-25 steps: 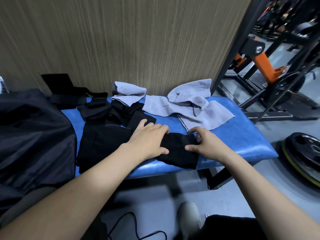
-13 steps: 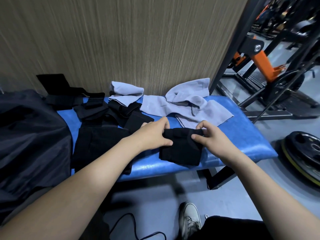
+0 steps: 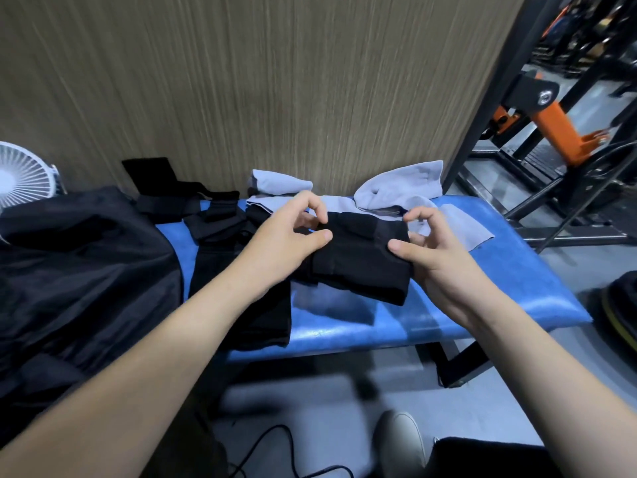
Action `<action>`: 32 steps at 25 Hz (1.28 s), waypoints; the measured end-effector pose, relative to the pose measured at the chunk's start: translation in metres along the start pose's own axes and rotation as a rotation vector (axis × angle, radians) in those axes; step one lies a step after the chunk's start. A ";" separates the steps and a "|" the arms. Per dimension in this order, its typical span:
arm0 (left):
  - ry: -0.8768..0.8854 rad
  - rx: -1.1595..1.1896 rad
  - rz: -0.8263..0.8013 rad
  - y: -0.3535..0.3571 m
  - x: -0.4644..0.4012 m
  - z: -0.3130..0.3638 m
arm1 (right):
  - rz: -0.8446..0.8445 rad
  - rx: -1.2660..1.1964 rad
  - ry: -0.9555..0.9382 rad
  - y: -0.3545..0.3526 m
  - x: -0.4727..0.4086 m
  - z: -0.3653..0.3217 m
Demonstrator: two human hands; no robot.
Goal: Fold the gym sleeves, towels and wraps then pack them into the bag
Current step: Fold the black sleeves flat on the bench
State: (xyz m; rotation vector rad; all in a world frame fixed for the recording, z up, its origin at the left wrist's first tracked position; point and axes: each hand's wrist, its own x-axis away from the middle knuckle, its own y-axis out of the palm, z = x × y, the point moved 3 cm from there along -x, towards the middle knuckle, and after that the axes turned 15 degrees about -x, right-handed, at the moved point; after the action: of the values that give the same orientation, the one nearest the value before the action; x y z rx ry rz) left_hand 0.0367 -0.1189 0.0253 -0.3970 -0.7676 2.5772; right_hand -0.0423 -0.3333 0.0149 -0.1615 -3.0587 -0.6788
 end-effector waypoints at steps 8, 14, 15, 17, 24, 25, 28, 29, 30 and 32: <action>-0.108 -0.003 -0.067 -0.079 0.058 -0.019 | -0.199 0.079 0.087 0.077 -0.010 0.023; -0.212 -0.098 -0.054 -0.099 0.087 -0.046 | -0.239 0.304 0.152 0.107 -0.023 0.060; -0.215 -0.184 -0.056 -0.100 0.088 -0.054 | -0.235 0.366 0.147 0.109 -0.023 0.066; -0.208 -0.354 -0.060 -0.101 0.090 -0.069 | -0.226 0.520 0.109 0.113 -0.023 0.077; -0.064 -0.574 -0.010 -0.102 0.093 -0.080 | -0.329 1.047 -0.156 0.107 -0.015 0.090; -0.013 -0.623 -0.002 -0.102 0.093 -0.079 | -0.323 1.099 -0.213 0.107 -0.014 0.087; 0.141 -0.851 -0.060 -0.093 0.091 -0.075 | -0.368 1.290 -0.307 0.109 -0.010 0.088; 0.159 -0.903 -0.089 -0.089 0.090 -0.075 | -0.399 1.322 -0.301 0.110 -0.009 0.091; 0.162 -0.945 -0.117 -0.086 0.089 -0.077 | -0.431 1.344 -0.287 0.110 -0.009 0.095; 0.148 -1.004 -0.158 -0.083 0.087 -0.083 | -0.489 1.398 -0.228 0.109 -0.011 0.102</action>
State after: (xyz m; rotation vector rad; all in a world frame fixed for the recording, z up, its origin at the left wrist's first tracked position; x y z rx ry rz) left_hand 0.0181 0.0227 -0.0073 -0.7534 -1.9008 1.8103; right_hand -0.0185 -0.1935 -0.0316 0.5367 -2.9293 1.5812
